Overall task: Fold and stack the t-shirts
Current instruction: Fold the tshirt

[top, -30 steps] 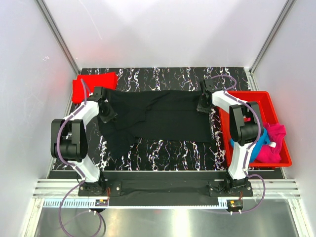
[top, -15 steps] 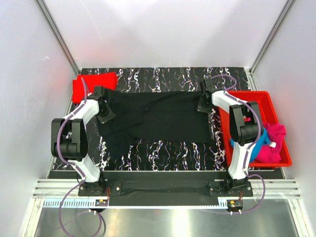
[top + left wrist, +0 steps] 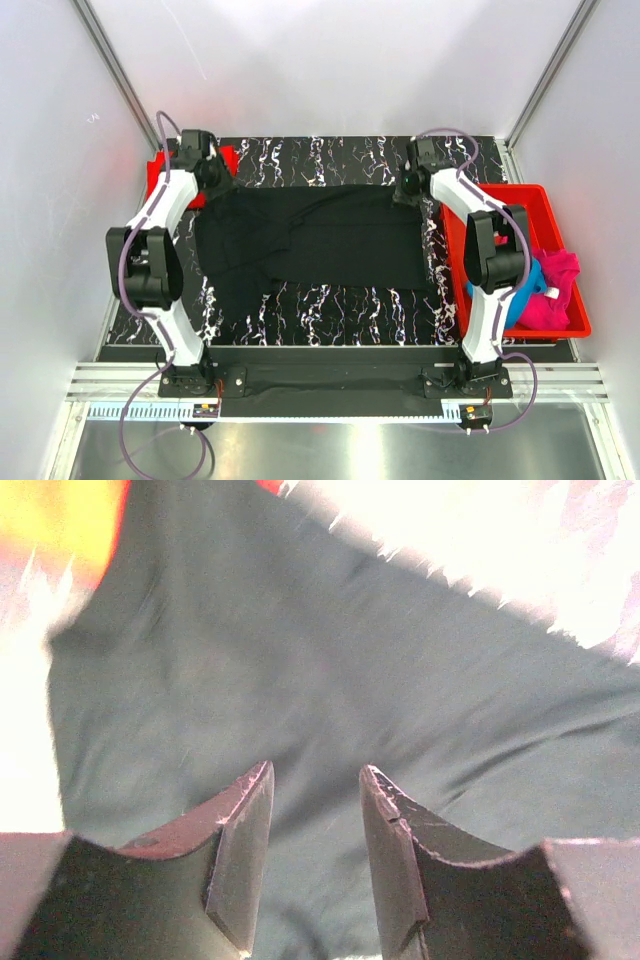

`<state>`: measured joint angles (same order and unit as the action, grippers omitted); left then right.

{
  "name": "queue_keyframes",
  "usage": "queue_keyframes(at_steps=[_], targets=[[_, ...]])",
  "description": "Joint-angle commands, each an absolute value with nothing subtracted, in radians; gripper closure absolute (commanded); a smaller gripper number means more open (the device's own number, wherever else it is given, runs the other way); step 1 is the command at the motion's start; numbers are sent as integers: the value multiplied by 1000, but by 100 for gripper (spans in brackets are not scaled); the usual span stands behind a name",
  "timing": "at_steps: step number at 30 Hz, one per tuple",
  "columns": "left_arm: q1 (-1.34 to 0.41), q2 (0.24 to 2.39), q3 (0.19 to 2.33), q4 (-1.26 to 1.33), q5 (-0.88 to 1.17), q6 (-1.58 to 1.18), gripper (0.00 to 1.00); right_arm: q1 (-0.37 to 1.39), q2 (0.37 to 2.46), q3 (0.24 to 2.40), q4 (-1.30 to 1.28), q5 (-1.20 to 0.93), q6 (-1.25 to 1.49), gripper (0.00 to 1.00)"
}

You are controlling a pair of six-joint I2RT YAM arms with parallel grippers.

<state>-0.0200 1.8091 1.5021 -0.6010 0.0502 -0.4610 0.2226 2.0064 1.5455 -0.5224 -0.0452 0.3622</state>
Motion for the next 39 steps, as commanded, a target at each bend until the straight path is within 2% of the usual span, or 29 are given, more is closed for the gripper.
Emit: queue_keyframes(at_steps=[1, 15, 19, 27, 32, 36, 39], targets=[[-17, 1923, 1581, -519, 175, -416, 55, 221, 2089, 1675, -560, -28, 351, 81], [-9, 2267, 1873, -520, 196, -391, 55, 216, 2160, 1648, -637, 257, 305, 86], [-6, 2308, 1916, -537, 124, -368, 53, 215, 2148, 1611, -653, 322, 298, 86], [-2, 2397, 2063, -584, 112, -364, 53, 215, 2140, 1565, -643, 391, 268, 86], [20, 2407, 2120, -606, 133, -353, 53, 213, 2131, 1552, -608, 345, 241, 84], [21, 2280, 2069, -552, 244, -295, 47, 215, 2114, 1594, -600, 226, 216, 79], [21, 2183, 2056, -566, 239, -220, 44, 215, 2111, 1641, -618, 178, 216, 78]])
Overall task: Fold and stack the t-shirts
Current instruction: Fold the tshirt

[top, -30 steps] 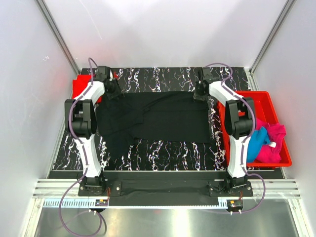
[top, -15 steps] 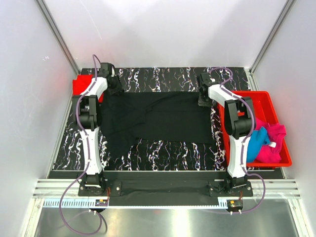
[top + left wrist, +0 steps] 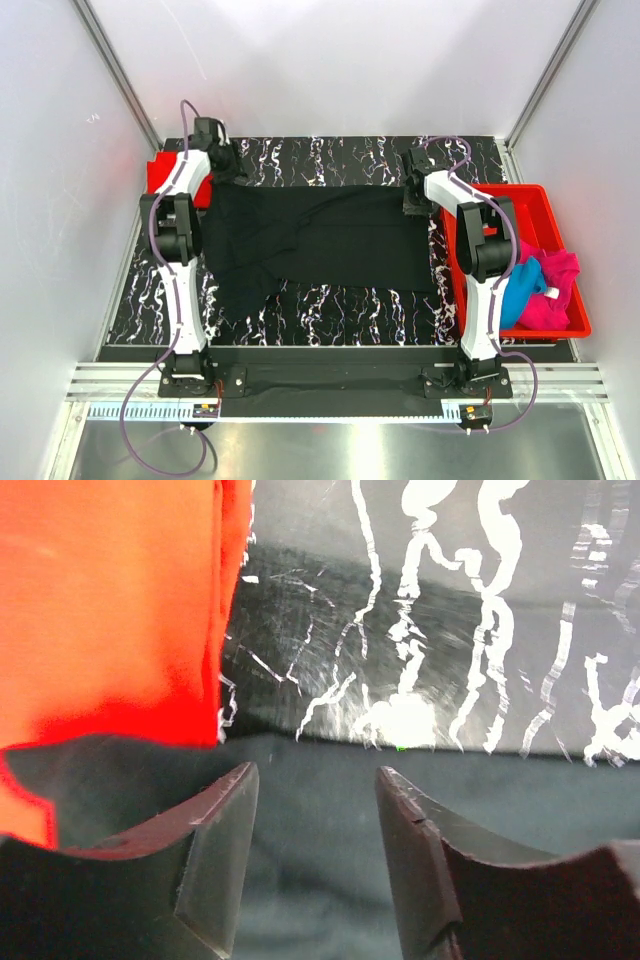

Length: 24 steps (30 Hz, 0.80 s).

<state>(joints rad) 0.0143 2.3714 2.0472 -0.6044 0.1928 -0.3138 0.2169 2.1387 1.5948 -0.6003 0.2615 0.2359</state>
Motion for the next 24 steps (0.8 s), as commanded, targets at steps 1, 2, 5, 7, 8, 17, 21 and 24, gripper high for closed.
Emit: queue_keyframes(at_steps=[1, 2, 5, 7, 8, 17, 21, 24], targets=[[21, 2160, 2051, -574, 186, -197, 43, 215, 2111, 1649, -624, 164, 213, 78], [21, 2140, 2036, -589, 161, -172, 42, 215, 2111, 1663, -624, 154, 212, 78], [32, 2074, 1981, -588, 80, -94, 38, 215, 2111, 1680, -623, 104, 207, 77], [51, 2059, 1957, -581, 136, -48, 37, 215, 2111, 1687, -621, 75, 204, 77], [54, 2059, 1950, -581, 161, -29, 36, 215, 2112, 1693, -621, 69, 203, 76], [100, 2172, 1977, -560, 287, 95, 37, 213, 2106, 1721, -621, 29, 195, 75], [100, 2247, 2063, -610, 273, 139, 37, 213, 2106, 1724, -621, 25, 189, 75], [101, 2273, 2085, -632, 255, 172, 37, 212, 2106, 1735, -624, 26, 184, 75]])
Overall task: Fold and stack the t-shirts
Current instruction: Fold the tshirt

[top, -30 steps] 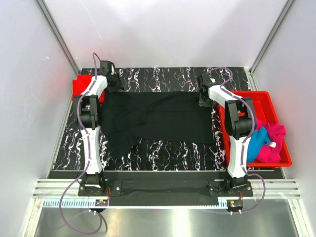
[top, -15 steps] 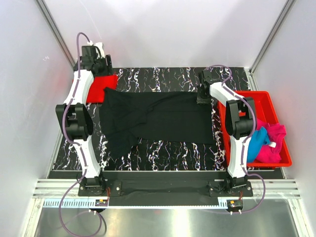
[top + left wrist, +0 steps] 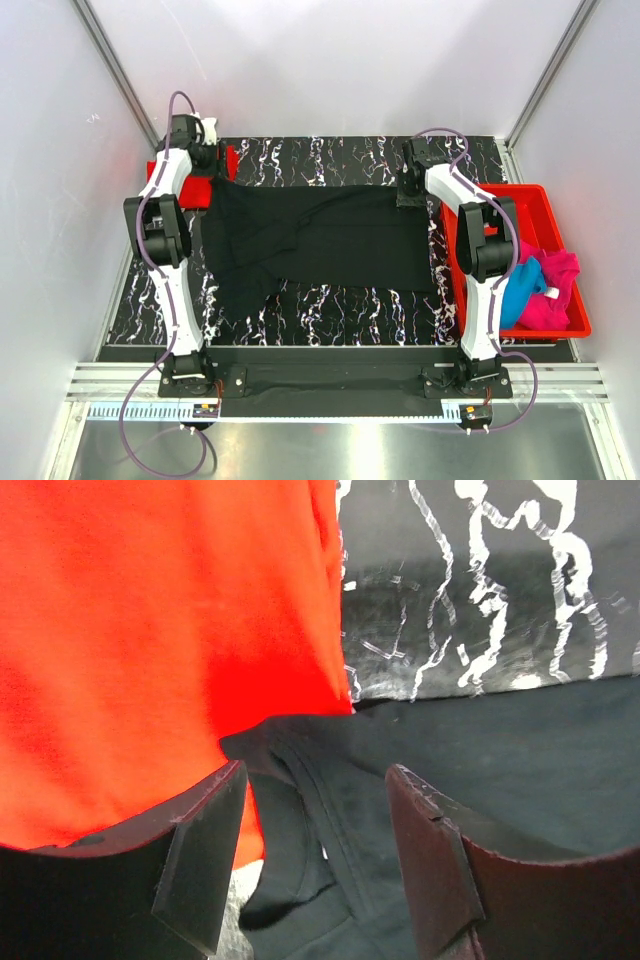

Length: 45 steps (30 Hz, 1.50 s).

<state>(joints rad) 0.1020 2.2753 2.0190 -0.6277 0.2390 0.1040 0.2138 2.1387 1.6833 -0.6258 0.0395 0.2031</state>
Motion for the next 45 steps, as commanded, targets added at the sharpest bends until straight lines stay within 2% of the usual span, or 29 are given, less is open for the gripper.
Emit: queue_keyframes(at_steps=[1, 6, 13, 15, 18, 23, 26, 27, 29, 30, 37, 45], targets=[[103, 2275, 2080, -627, 273, 176, 37, 212, 2106, 1753, -623, 23, 186, 75], [106, 2299, 2108, -630, 288, 189, 38, 212, 2134, 1822, -644, -24, 199, 74], [106, 2325, 2117, -643, 287, 210, 49, 212, 2125, 1775, -647, -44, 209, 74], [107, 2329, 2118, -653, 279, 221, 48, 212, 2111, 1752, -635, -49, 216, 74], [104, 2322, 2112, -653, 281, 232, 43, 213, 2099, 1710, -621, -66, 225, 74], [104, 2330, 2112, -663, 305, 244, 45, 212, 2102, 1663, -601, -78, 236, 74], [104, 2342, 2111, -670, 311, 242, 62, 212, 2108, 1637, -588, -66, 239, 75], [104, 2345, 2111, -670, 316, 241, 76, 212, 2111, 1632, -586, -60, 241, 75], [104, 2352, 2111, -666, 314, 229, 88, 212, 2121, 1632, -586, -45, 239, 75], [104, 2355, 2112, -661, 313, 226, 100, 212, 2125, 1637, -587, -41, 238, 75], [121, 2326, 2083, -571, 166, 123, 100, 212, 2143, 1635, -594, 53, 253, 78], [201, 2309, 2057, -460, 186, -55, 100, 212, 2175, 1629, -630, 165, 262, 88]])
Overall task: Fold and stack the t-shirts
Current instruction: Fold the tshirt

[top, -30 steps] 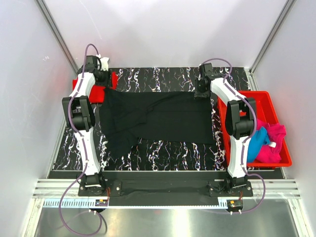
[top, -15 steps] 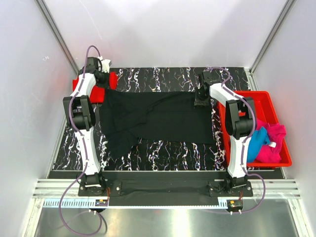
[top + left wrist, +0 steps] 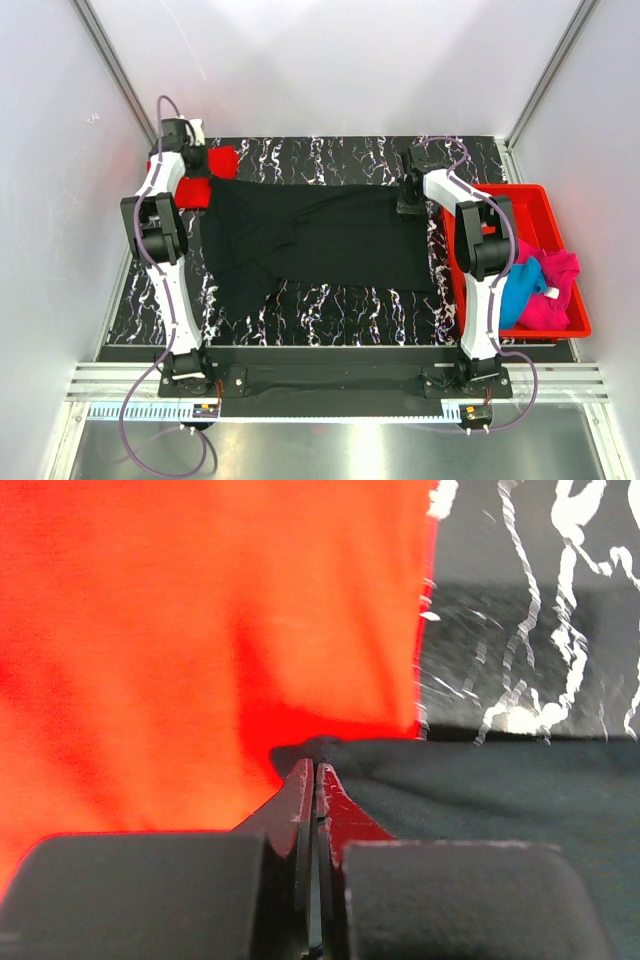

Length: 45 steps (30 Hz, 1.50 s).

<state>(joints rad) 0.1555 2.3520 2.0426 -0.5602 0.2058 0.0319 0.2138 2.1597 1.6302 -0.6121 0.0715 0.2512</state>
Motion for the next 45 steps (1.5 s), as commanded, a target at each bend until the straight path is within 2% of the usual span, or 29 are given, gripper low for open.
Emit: queue_keyframes(at_steps=[1, 10, 14, 21, 23, 26, 29, 35, 40, 43, 45], targets=[[210, 2310, 2060, -457, 190, -72, 100, 213, 2177, 1631, -635, 170, 261, 88], [219, 2364, 2106, -476, 216, -81, 100, 213, 2203, 1626, -646, 227, 256, 89], [221, 2384, 2144, -491, 290, -81, 99, 212, 2195, 1631, -624, 198, 249, 88], [224, 2335, 2148, -508, 316, -113, 71, 210, 2157, 1762, -643, 89, 255, 78], [229, 2307, 2131, -505, 299, -129, 58, 206, 2154, 1819, -643, 69, 252, 75], [227, 2238, 2108, -502, 287, -150, 51, 196, 2197, 1909, -656, 14, 224, 70], [224, 2206, 2070, -480, 333, -178, 50, 193, 2273, 2015, -710, 9, 200, 69], [218, 2183, 2016, -456, 368, -222, 50, 192, 2440, 2219, -775, -176, 34, 63], [221, 2230, 2031, -475, 350, -204, 48, 187, 2499, 2261, -790, -245, -124, 58], [222, 2250, 2037, -474, 359, -207, 48, 186, 2545, 2313, -811, -213, -137, 61], [227, 2263, 2040, -472, 359, -210, 47, 186, 2575, 2368, -825, -181, -124, 66]])
